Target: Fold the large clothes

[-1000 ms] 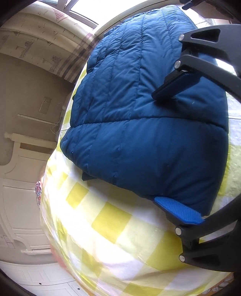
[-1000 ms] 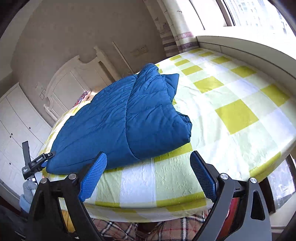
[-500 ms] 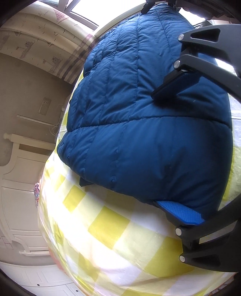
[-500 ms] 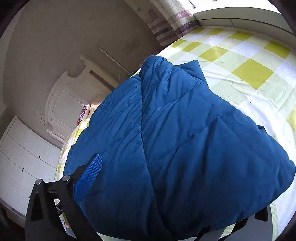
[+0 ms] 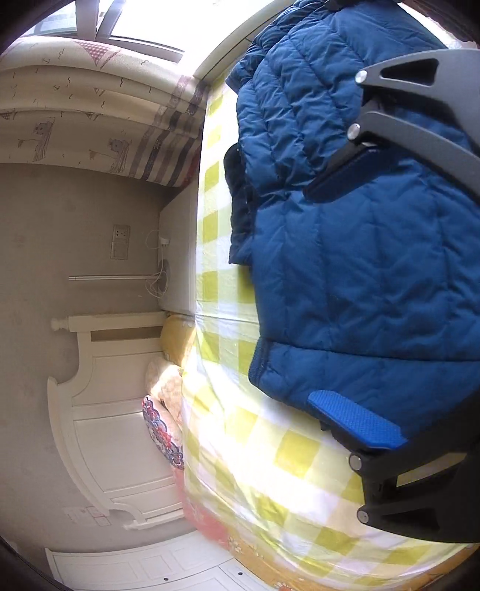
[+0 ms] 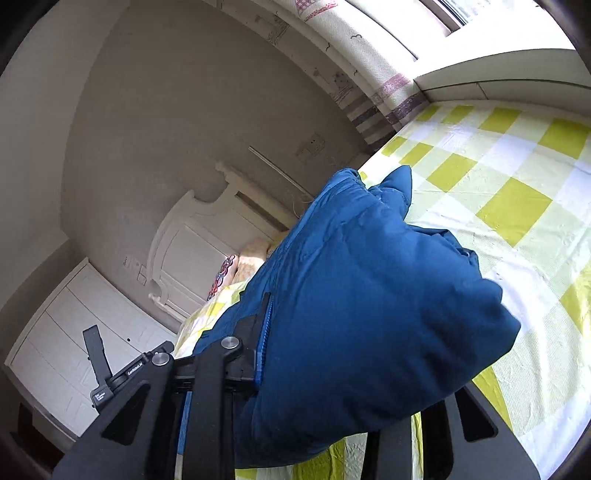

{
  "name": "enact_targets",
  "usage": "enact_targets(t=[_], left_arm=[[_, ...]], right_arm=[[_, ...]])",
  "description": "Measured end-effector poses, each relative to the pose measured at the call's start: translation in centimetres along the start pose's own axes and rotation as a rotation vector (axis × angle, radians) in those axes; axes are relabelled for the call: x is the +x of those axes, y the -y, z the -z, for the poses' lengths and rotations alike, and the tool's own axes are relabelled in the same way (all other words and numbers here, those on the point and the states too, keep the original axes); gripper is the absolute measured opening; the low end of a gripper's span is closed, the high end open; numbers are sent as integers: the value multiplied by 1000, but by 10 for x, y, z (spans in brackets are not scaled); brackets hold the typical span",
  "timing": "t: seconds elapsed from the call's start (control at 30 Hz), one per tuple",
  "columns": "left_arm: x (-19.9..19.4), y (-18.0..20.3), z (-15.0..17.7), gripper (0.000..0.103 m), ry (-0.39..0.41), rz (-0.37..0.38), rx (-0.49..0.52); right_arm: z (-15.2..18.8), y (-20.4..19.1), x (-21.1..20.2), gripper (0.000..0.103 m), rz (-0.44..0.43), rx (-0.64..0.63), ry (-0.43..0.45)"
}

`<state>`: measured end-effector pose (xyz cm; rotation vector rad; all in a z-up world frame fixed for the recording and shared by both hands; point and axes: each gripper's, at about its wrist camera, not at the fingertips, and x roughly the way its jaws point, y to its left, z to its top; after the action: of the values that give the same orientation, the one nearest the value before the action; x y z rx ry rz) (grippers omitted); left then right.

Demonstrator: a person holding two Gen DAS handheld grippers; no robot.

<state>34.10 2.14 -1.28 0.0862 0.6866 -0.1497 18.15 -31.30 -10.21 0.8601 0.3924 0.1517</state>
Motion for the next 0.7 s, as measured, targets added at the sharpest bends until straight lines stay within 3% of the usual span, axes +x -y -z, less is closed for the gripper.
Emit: enact_targets(t=[0.13, 0.23, 0.3, 0.37, 0.43, 0.5, 0.6, 0.7], left_arm=[[68, 58, -37, 100, -98, -39, 82], [136, 102, -24, 101, -276, -72, 203], [143, 110, -21, 101, -248, -82, 219], [135, 108, -19, 101, -230, -78, 211], [106, 99, -15, 90, -173, -55, 188], [61, 86, -7, 91, -108, 11, 155], [-7, 73, 24, 98, -10, 49, 137], [-28, 89, 77, 98, -59, 116, 206]], right_arm=[[0, 1, -19, 35, 5, -13, 6], [0, 3, -31, 35, 18, -24, 9], [-1, 6, -35, 35, 23, -17, 11], [-1, 8, -37, 35, 24, -8, 15], [0, 7, -38, 35, 28, -12, 12], [1, 5, -38, 35, 33, -28, 14], [0, 1, -38, 35, 43, -42, 20], [-1, -12, -36, 35, 64, -86, 35]])
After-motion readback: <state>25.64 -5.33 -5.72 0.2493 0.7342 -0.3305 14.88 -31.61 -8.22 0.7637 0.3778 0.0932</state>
